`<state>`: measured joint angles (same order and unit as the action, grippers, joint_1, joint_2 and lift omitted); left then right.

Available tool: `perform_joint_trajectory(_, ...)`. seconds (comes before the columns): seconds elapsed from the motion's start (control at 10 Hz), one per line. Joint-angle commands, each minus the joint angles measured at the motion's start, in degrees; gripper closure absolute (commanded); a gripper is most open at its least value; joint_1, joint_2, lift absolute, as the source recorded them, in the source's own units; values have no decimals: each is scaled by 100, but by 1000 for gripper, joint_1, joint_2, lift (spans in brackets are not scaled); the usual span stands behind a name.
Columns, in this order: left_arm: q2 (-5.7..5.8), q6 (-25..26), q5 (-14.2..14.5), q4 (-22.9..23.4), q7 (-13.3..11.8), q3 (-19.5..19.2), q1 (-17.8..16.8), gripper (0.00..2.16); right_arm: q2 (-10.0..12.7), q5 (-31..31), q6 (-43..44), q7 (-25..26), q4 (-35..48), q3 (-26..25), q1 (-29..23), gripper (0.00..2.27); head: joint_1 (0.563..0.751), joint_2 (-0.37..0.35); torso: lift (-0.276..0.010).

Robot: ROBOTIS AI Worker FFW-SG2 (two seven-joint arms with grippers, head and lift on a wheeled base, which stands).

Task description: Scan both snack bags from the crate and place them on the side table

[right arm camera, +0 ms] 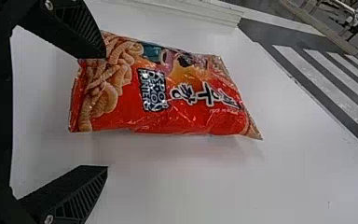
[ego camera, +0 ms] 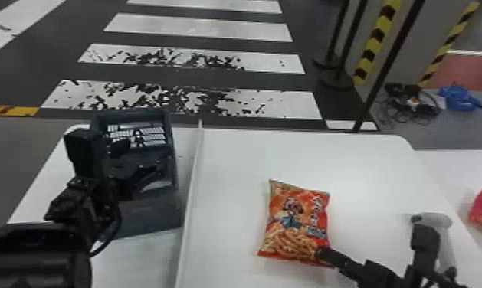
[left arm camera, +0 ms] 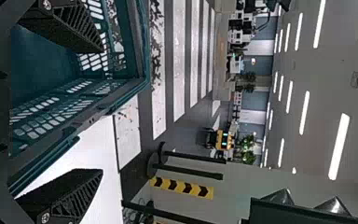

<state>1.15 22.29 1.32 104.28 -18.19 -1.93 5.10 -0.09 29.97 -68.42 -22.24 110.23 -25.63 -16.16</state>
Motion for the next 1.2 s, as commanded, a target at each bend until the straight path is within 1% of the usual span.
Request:
perform_joint_trajectory(0.0, 8, 0, 9, -30, 0, 0, 0, 83, 14, -9, -80, 0, -80, 93, 95, 70, 695, -72, -98)
perform_joint_trajectory(0.1, 17, 0, 0, -57, 0, 0, 0, 83, 14, -18, -168, 0, -212, 120, 192, 97, 695, -64, -98)
perform_joint_trajectory(0.2, 34, 0, 9, -66, 0, 0, 9, 83, 14, -18, -203, -79, -318, 120, 262, 265, 695, -55, -98)
perform_joint_trajectory(0.3, 52, 0, 9, -66, 0, 0, 9, 83, 14, -18, -203, -114, -361, 111, 315, 579, 695, -52, -98)
perform_joint_trajectory(0.4, 60, 0, 9, -74, 9, -9, 9, 83, 14, -18, -203, -158, -441, 102, 394, 1247, 695, -45, -98)
perform_joint_trajectory(0.5, 60, 0, 9, -83, 9, 0, 18, 83, 14, -88, -203, -149, -502, 111, 456, 2030, 695, -41, -98)
perform_joint_trajectory(0.6, 60, 0, 18, -83, 9, 0, 26, 83, 14, -202, -133, -149, -502, 128, 447, 2243, 695, -40, -98)
perform_joint_trajectory(0.9, 78, -18, 53, -127, 18, -9, 44, 83, 14, -167, 8, -325, -564, -21, 456, 2243, 695, -47, -98)
perform_joint_trajectory(1.1, 87, -18, 62, -118, 18, -9, 44, 83, 14, -237, 60, -360, -326, -65, 473, 2243, 695, -57, -98)
